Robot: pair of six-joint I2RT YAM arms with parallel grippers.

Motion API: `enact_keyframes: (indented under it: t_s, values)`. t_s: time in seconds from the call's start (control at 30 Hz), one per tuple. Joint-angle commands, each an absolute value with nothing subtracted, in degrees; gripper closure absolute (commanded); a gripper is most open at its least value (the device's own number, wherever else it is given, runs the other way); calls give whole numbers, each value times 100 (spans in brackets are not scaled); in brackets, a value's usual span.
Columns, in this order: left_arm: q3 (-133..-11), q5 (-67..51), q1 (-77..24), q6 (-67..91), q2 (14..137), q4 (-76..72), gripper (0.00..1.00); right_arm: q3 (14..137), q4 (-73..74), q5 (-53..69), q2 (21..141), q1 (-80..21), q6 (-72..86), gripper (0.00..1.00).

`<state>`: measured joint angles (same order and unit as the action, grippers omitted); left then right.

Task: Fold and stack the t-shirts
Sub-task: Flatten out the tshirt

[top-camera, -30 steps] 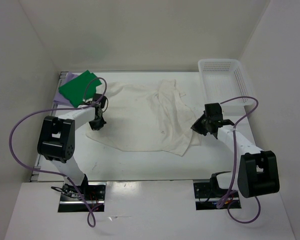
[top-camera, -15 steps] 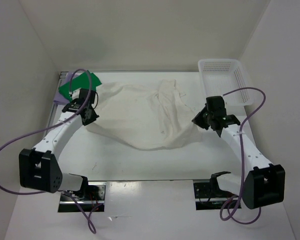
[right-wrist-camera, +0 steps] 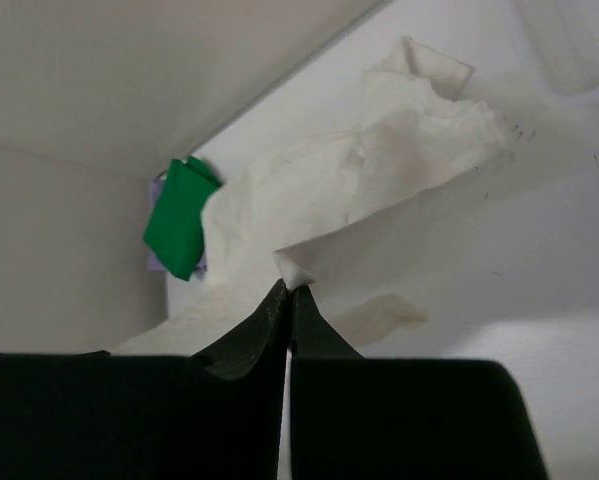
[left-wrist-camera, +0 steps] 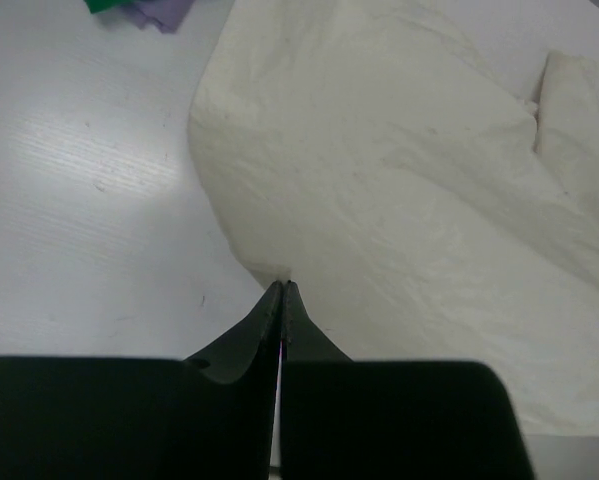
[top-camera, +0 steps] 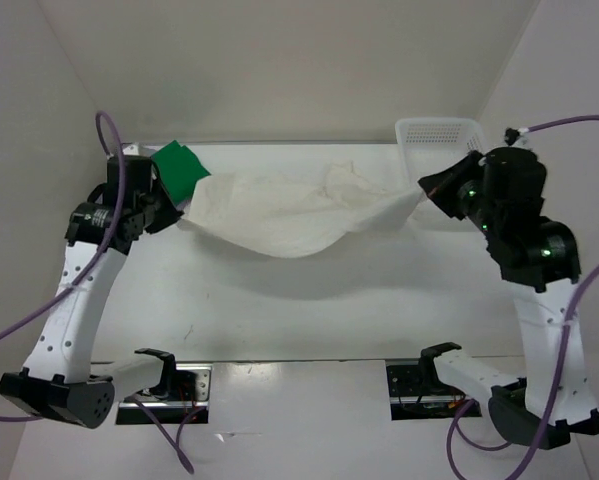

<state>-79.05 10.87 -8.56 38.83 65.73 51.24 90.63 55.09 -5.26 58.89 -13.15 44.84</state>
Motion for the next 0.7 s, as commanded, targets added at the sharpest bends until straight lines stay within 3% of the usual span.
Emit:
enact_keyframes:
  t_s: [0.0,0.2,0.27,0.37,0.53,0.6,0.67]
  values:
    - [-9353,904,-861,3639,6528,5957,100,10916,6424,-694,6158,-1354,4176,100]
    - [-12003,1151,-967,3832,7398,6258,100,14548,6979,-562,7531,-1354,3912,100]
    - [-12461,1221,-967,3832,7628,6188,100,14730,6813,-562,7865,-1354,3832,100]
    - [-12358,1327,-967,3753,7682,5872,99,13665,6426,-449,8094,-1354,3701,100]
    - [-10128,1179,-740,3753,7786,4687,97,12272,5275,-316,8900,-1249,3332,100]
    - [-9652,845,-546,3692,8093,4178,97,12217,4967,-316,9349,-1195,3217,100]
    - [-9554,712,-405,3622,8778,3860,97,13273,4957,-482,10175,-1134,3051,100]
